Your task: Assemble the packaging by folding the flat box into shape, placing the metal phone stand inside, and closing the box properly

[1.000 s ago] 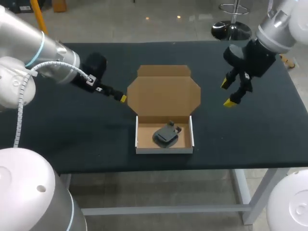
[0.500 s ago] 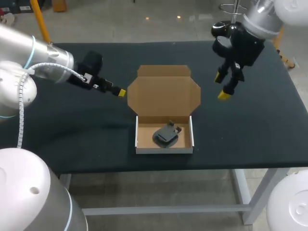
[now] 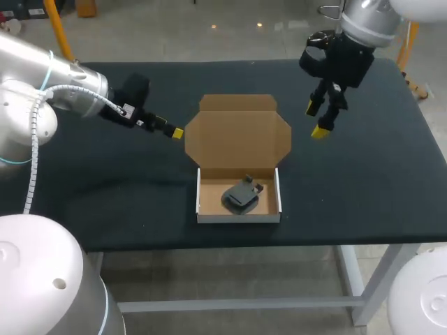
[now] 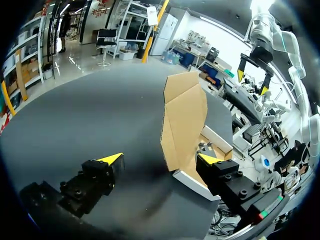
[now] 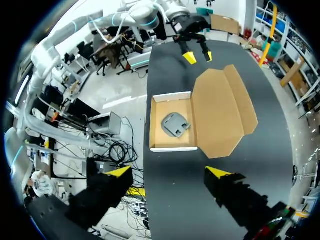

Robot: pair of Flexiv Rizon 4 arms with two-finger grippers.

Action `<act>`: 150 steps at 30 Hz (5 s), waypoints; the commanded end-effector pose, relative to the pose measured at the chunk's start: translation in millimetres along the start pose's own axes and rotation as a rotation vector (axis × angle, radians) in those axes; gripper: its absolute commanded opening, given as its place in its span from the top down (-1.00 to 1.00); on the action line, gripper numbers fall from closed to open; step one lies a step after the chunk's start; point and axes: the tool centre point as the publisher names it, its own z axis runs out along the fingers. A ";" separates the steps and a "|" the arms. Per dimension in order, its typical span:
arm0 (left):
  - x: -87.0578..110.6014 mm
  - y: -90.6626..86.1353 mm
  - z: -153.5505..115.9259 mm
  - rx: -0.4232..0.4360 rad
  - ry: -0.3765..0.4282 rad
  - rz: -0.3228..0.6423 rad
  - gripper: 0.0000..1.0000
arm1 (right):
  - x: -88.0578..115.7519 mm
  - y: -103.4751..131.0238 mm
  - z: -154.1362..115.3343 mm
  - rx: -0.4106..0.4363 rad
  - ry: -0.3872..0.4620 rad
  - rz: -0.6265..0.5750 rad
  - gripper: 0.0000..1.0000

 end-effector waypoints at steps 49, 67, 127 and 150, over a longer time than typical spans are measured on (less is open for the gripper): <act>26.0 -21.0 75.9 0.105 0.392 0.239 0.15 | -34.2 26.6 2.3 0.103 0.039 -0.024 -1.00; 38.6 -23.7 79.0 0.187 0.429 0.288 0.63 | -32.2 27.7 2.4 0.119 0.037 -0.019 -1.00; 50.7 -24.5 73.1 0.297 0.423 0.454 1.00 | -30.2 36.8 4.2 0.160 0.046 -0.017 -1.00; 55.6 -19.2 69.8 0.303 0.369 0.506 1.00 | -26.8 41.2 1.6 0.153 0.034 -0.035 -1.00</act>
